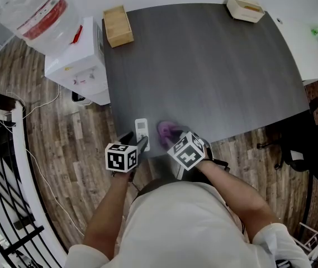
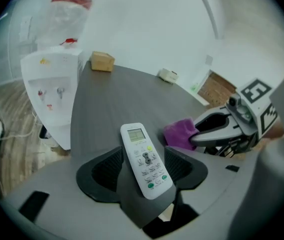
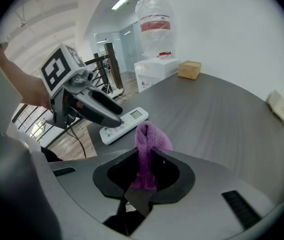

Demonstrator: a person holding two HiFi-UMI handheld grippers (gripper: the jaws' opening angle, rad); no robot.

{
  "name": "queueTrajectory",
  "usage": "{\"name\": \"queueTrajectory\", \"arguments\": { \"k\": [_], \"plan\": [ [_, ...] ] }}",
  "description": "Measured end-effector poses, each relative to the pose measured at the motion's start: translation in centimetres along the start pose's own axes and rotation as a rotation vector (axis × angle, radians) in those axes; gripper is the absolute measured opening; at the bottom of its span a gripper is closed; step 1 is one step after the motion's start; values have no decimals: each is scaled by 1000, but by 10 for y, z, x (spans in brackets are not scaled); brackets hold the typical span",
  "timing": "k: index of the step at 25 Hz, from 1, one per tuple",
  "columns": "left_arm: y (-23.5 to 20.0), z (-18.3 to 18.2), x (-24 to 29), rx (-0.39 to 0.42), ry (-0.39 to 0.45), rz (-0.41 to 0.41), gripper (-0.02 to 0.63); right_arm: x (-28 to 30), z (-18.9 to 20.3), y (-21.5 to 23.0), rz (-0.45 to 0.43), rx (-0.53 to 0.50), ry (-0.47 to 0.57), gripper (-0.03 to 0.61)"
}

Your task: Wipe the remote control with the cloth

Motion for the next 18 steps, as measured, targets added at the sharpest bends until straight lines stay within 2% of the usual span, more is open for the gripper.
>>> {"name": "queueTrajectory", "arguments": {
  "k": [3, 6, 8, 13, 18],
  "plan": [
    [9, 3, 0, 101, -16, -117, 250, -4, 2, 3, 7, 15, 0, 78],
    [13, 13, 6, 128, -54, -187, 273, -9, 3, 6, 12, 27, 3, 78],
    [13, 20, 11, 135, -75, -201, 293, -14, 5, 9, 18, 38, 12, 78],
    [9, 18, 24, 146, -103, -224, 293, -36, 10, 35, 70, 110, 64, 78],
    [-1, 3, 34, 79, -90, -249, 293, -61, 22, 84, 148, 198, 85, 78]
  ]
}}
Point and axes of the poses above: the fingertips, and each gripper's own axes: x forward along the fingers, y to its right, z out of its underside, the point moved 2 cm from there along -x, backward along the fingers, and after that the axes turned 1 degree about z, right-handed, at the moved point
